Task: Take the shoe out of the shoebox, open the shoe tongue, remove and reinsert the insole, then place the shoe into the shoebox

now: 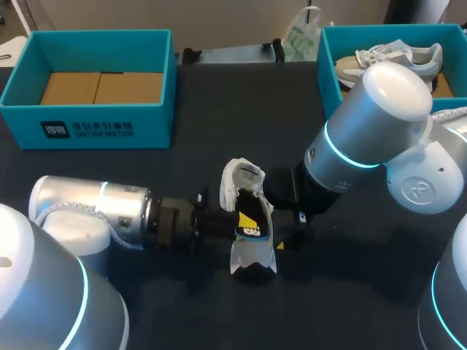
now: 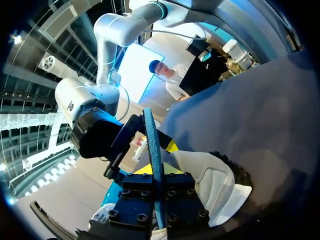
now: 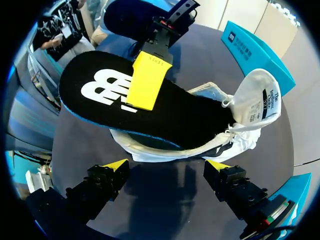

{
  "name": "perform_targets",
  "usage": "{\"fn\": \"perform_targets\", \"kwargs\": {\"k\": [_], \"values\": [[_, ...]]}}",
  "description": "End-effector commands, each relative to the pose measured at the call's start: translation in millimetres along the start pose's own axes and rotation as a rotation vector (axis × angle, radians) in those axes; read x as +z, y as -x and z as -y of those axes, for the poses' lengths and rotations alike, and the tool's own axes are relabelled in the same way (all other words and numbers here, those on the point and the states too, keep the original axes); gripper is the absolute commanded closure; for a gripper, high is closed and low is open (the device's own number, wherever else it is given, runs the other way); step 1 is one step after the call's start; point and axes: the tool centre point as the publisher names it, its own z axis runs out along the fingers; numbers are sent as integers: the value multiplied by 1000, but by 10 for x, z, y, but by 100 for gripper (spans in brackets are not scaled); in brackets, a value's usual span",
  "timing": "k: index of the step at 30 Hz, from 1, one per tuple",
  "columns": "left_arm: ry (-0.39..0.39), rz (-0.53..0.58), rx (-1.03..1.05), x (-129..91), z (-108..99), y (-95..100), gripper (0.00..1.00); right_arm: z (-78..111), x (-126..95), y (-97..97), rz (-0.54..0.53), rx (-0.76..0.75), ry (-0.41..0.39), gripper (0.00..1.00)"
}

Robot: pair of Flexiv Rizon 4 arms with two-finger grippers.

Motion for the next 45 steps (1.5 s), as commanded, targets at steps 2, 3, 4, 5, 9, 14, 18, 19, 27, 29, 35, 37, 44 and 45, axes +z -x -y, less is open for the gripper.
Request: {"fn": "perform_targets", "kwargs": {"k": [2,3,4,5,9,14,18,19,27,29,35,37,44,45], "values": [[11,-6,36,104,-197,-48,100,3,6,-9,2,0,1,0],[15,-5,45,111,-235,-58,100,3,6,-9,2,0,1,0],[20,-7,57,120,-267,-66,100,3,6,-9,2,0,1,0],[21,-6,55,130,-292,-75,100,3,6,-9,2,0,1,0],[43,-1,63,147,-371,-85,100,3,6,-9,2,0,1,0],[51,6,65,122,-329,-48,100,3,6,-9,2,0,1,0],[46,5,52,83,-232,-32,65,3,6,-9,2,0,1,0],[47,4,53,73,-209,-29,62,3,6,-9,2,0,1,0],[46,5,58,21,-78,26,64,3,6,-9,2,0,1,0],[44,2,57,32,-61,25,69,3,6,-9,2,0,1,0],[37,-11,52,95,-94,-1,100,3,6,-9,2,0,1,0],[24,-5,61,123,-124,-18,100,3,6,-9,2,0,1,0],[82,-55,141,154,-325,-115,100,3,6,-9,2,0,1,0],[85,-53,143,150,-349,-113,100,3,6,-9,2,0,1,0]]}}
